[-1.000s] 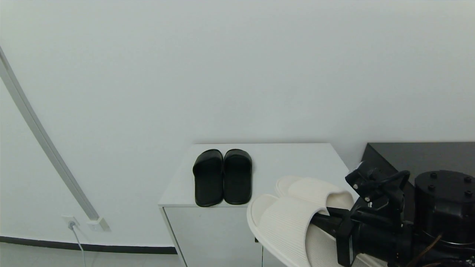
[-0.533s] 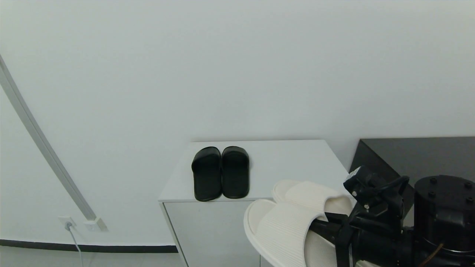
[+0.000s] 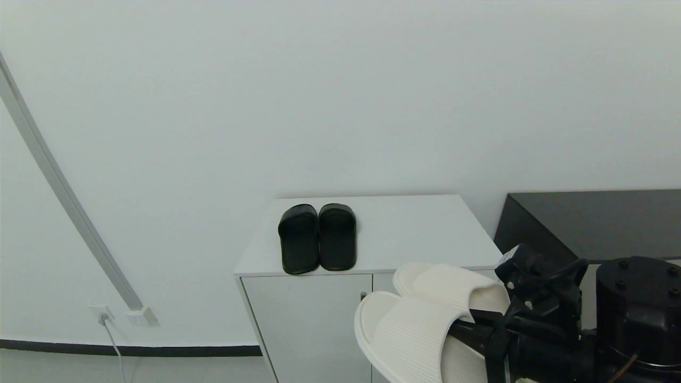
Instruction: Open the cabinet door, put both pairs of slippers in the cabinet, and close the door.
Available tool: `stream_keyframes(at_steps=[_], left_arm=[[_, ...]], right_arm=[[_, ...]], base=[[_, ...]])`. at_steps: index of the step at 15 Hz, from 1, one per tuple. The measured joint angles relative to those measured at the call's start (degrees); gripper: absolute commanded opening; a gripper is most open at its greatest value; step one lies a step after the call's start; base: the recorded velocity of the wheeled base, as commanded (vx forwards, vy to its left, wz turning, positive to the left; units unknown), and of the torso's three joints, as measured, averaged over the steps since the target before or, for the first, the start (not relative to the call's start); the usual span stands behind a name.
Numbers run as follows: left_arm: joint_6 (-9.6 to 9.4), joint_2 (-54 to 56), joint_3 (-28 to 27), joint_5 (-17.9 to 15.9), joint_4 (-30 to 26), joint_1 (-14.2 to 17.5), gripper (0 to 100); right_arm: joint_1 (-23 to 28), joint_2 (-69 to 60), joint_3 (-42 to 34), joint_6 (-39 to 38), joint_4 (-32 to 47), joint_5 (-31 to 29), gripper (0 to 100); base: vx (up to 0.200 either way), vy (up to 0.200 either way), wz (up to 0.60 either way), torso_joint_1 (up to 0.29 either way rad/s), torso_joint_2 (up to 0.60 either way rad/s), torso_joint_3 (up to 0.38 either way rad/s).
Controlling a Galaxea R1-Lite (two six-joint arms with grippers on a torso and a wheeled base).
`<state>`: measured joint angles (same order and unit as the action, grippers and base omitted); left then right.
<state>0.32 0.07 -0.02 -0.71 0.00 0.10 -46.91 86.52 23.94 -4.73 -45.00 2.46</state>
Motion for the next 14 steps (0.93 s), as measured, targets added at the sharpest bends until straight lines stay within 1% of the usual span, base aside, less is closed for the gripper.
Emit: stream_keyframes(at_steps=[7,14], left_arm=[[-0.13,0.0,0.0,0.0,0.0,0.0,0],[-0.16,0.0,0.0,0.0,0.0,-0.1,0]], right_arm=[[0.0,0.1,-0.5,1.0,0.0,0.0,0],[0.0,0.5,-1.1,1.1,-0.1,0.1,0]], base=[[0.0,0.0,0.0,0.0,0.0,0.0],[0.0,0.0,0.0,-0.146,0.34,0.184]])
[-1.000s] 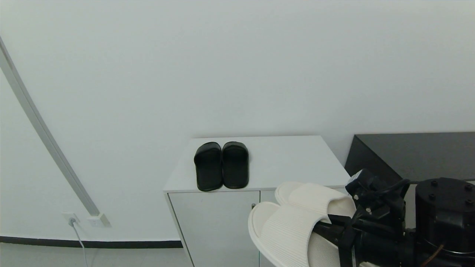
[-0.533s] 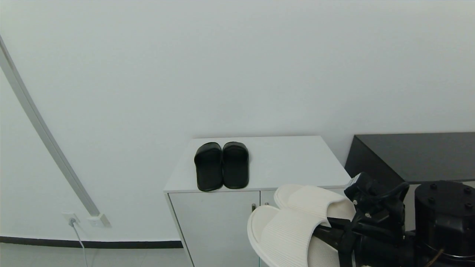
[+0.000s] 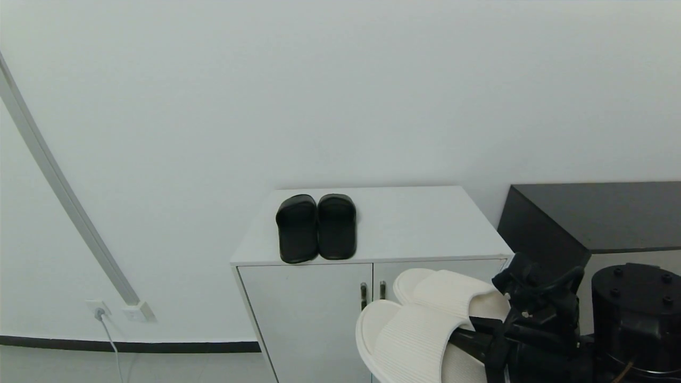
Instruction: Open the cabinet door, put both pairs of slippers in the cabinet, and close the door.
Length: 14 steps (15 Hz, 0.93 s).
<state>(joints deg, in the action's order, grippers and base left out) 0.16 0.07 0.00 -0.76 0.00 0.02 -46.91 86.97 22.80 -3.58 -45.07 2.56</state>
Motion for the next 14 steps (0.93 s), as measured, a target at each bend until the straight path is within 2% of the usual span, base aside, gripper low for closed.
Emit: stream_keyframes(at_steps=[1,2,14], left_arm=[[-0.02,0.0,0.0,0.0,0.0,0.0,0],[-0.02,0.0,0.0,0.0,0.0,0.0,100],[0.0,0.0,0.0,0.0,0.0,0.0,100]], right_arm=[[0.0,0.0,0.0,0.0,0.0,0.0,0],[0.0,0.1,-0.1,0.0,0.0,0.0,0],[-0.1,0.4,-1.4,0.8,0.0,0.3,0]], base=[[0.0,0.0,0.0,-0.168,0.42,0.232],[0.0,0.0,0.0,-0.207,0.47,0.266],[0.0,0.0,0.0,-0.209,0.53,0.317]])
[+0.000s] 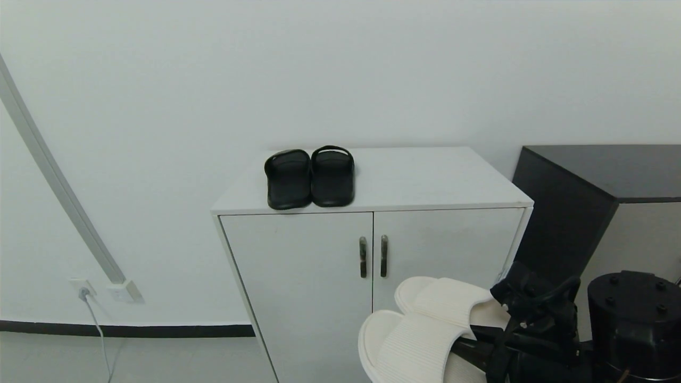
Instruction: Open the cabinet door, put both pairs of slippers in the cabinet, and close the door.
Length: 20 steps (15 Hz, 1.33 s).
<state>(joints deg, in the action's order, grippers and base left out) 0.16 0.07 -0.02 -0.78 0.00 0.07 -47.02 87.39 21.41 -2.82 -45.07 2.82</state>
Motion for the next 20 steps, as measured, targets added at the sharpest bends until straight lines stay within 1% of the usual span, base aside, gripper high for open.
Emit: stream_keyframes(at_steps=[8,15,20], left_arm=[[0.0,0.0,0.0,0.0,0.0,0.0,100],[-0.06,0.0,0.0,-0.1,0.0,0.0,100],[-0.32,-0.1,-0.1,-0.3,0.0,0.0,100]], right_arm=[[-0.1,0.1,-0.3,0.0,-0.1,0.0,0],[-0.1,0.1,-0.7,0.7,-0.1,0.0,0],[-0.1,0.1,-0.7,0.8,-0.1,0.0,0]], base=[[0.0,0.0,0.0,-0.154,0.48,0.332],[0.0,0.0,0.0,-0.071,0.43,0.357],[0.0,0.0,0.0,0.0,0.01,0.002]])
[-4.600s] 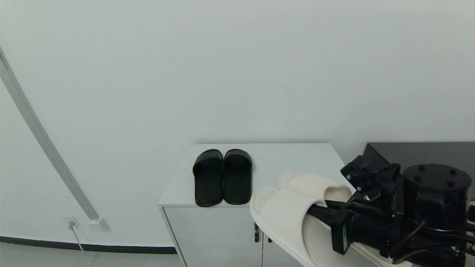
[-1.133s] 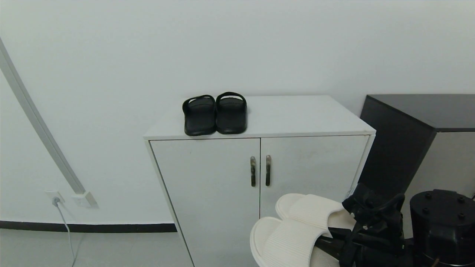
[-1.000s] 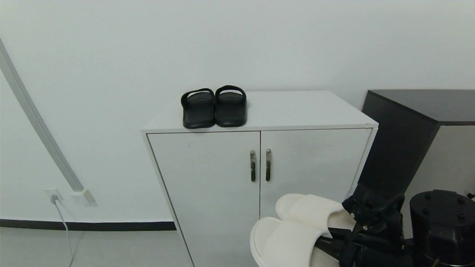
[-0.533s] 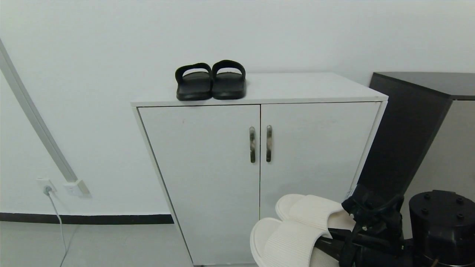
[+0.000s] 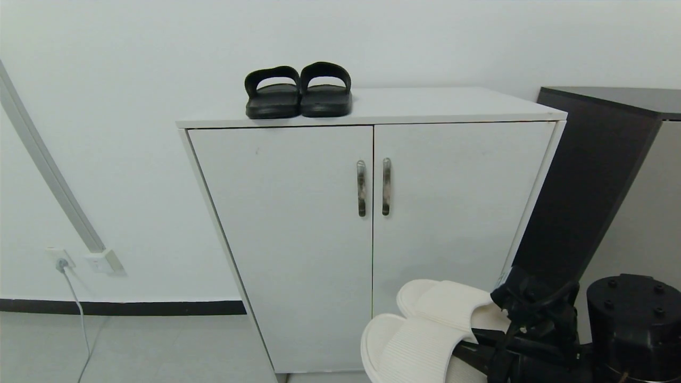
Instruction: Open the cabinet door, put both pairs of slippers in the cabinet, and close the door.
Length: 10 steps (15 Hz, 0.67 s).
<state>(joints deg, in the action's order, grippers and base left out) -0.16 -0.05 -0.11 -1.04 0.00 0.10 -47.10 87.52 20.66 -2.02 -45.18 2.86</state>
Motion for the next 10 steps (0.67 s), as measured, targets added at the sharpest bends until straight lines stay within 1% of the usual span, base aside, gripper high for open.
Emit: stream_keyframes(at_steps=[2,3,4,5,6,7,8,9,10], left_arm=[[-0.16,-0.1,0.0,0.0,0.0,0.0,100],[-0.57,-0.2,0.0,0.0,0.0,0.0,100],[-1.5,-0.4,-0.1,-0.1,0.0,0.0,100],[-1.89,-1.0,-0.8,-0.3,0.2,-0.1,100],[-1.43,-2.5,-2.5,-0.9,0.1,-0.1,100],[-0.6,-5.0,-5.1,-1.9,0.4,-0.1,100],[-0.16,-7.9,-7.2,-3.2,0.4,-0.1,100],[0.0,-12.0,-9.1,-4.9,1.1,-0.1,100],[0.06,-16.5,-10.5,-6.5,2.9,-0.1,100]], right_arm=[[0.0,0.0,0.0,0.1,0.0,0.0,0],[0.0,0.0,0.0,0.4,0.0,0.0,0],[0.0,0.0,-0.1,0.7,0.0,0.0,0],[0.0,0.0,-0.1,0.8,-0.2,0.0,0],[0.0,0.0,-0.2,0.8,-0.2,0.0,0],[0.0,0.0,-0.2,0.8,-0.4,0.0,0],[0.0,0.0,-0.2,0.8,-0.4,0.0,0],[0.0,0.0,-0.3,0.8,-0.6,0.0,0],[0.0,0.0,-0.3,0.8,-0.7,0.0,0]], base=[[0.0,0.0,0.0,0.0,0.0,0.0],[0.0,0.0,0.0,0.0,0.0,0.0],[0.0,0.0,0.0,0.0,0.0,0.0],[0.0,0.0,0.0,-0.036,0.15,0.159],[0.0,0.0,0.0,-0.007,0.09,0.09],[0.0,0.0,0.0,-0.007,0.05,0.061],[0.0,0.0,0.0,0.0,0.0,0.0],[0.0,0.0,0.0,0.0,0.0,0.0],[0.0,0.0,0.0,0.0,0.0,0.0]])
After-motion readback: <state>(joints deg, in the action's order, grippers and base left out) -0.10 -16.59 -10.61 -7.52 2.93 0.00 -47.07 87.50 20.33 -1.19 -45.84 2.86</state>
